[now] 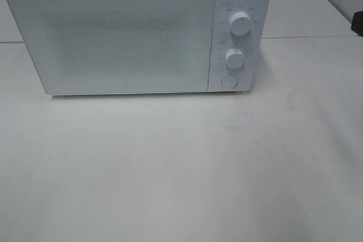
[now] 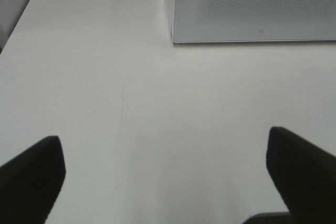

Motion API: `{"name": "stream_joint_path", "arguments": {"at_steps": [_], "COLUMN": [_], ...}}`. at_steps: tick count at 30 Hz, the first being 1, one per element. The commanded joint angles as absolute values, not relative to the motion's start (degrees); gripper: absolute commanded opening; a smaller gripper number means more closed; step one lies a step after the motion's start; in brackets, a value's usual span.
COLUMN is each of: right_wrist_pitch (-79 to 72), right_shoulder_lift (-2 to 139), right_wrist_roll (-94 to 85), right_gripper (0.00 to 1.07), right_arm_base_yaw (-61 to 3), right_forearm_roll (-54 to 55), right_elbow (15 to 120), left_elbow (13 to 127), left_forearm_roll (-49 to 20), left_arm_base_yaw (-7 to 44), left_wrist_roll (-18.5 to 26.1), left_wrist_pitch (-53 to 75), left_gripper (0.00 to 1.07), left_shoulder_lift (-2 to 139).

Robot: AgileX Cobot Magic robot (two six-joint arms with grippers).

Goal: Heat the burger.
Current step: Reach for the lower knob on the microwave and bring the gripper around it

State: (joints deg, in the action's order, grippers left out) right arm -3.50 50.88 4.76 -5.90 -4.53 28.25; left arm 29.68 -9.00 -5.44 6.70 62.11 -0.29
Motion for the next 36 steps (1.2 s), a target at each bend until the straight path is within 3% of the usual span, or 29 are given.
{"name": "stream_joint_path", "arguments": {"at_steps": [1,9,14,16,25,36], "right_wrist_pitch": [-8.59,-20.40,-28.19,-35.41,-48.41,-64.00], "right_shoulder_lift": [52.88,59.99,63.66,66.75,75.63,84.97], "right_wrist_roll": [5.10,3.72,-0.92,-11.52,-24.69,-26.24], "right_gripper": [0.76,0.76,0.76,0.76,0.76,0.76], "right_arm_base_yaw": [-5.44,-5.56,-7.28,-12.83,-24.35,-36.78], "right_forearm_roll": [-4.98,-4.64,2.23,11.92,32.26,40.74], "right_elbow": [28.13,26.81,24.24,21.94,21.43,21.49], "left_elbow": [29.62,29.62,29.62,29.62,29.62,29.62], "left_forearm_roll": [-8.94,-8.94,-8.94,-8.94,-8.94,-8.94], "left_arm_base_yaw": [-5.61,-5.61,-5.61,-5.61,-5.61,-5.61], "left_wrist_roll": [6.30,6.30,6.30,6.30,6.30,6.30], "left_wrist_pitch": [61.48,61.48,61.48,61.48,61.48,61.48], "left_gripper": [0.98,0.98,0.98,0.98,0.98,0.98], "left_shoulder_lift": [-1.66,-1.66,-1.66,-1.66,-1.66,-1.66]}}
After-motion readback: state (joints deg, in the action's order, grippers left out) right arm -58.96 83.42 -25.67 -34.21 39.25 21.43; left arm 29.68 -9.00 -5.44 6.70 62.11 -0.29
